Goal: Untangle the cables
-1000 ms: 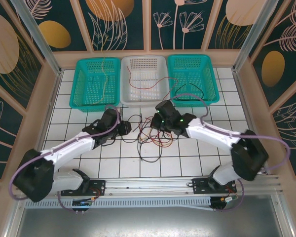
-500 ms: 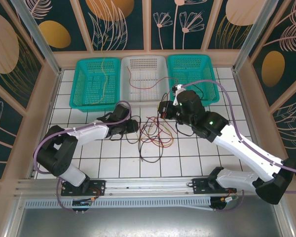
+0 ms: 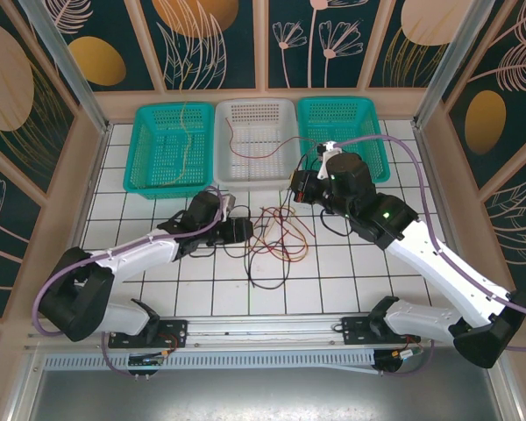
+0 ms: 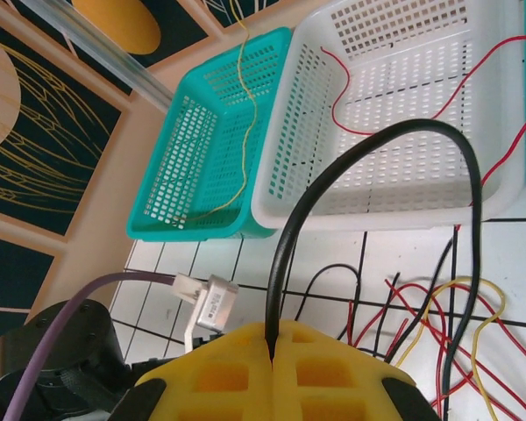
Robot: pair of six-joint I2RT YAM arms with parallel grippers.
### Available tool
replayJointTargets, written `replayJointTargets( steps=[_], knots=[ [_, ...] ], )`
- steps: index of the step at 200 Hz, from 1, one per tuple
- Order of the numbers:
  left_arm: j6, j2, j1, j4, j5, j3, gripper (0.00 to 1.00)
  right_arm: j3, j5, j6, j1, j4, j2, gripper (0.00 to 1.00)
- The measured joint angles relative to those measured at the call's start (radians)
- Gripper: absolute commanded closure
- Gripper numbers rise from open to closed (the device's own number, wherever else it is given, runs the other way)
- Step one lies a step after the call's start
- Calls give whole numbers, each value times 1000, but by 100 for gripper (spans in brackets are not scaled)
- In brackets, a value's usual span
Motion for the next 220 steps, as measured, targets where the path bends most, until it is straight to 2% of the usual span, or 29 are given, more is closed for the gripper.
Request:
replayJointTargets(
  steps=[44, 91, 108, 125, 141, 177, 203, 220],
  knots=[
    [32, 106, -68, -53, -22, 62, 55, 0, 21, 1, -14, -11, -1, 100],
    [52, 191, -81, -100, -86, 108, 63, 0, 31, 4, -127, -44, -52, 100],
    [53, 194, -81, -106, -106, 117, 63, 0, 29, 4, -129, -44, -67, 100],
    [53, 198, -81, -105, -116, 142, 58, -1, 27, 4, -129, -44, -69, 100],
    [49, 200, -81, -103, -134, 174, 57, -6, 27, 4, -129, -45, -69, 100],
    [45, 260, -81, -83, -143, 243, 63, -10, 32, 4, -136, -58, -71, 100],
    [45, 320, -81, -88, -151, 255, 65, -5, 53, 1, -184, -82, -77, 100],
    [45, 344, -81, -90, -149, 255, 66, 7, 65, -5, -249, -90, -75, 100]
  ],
)
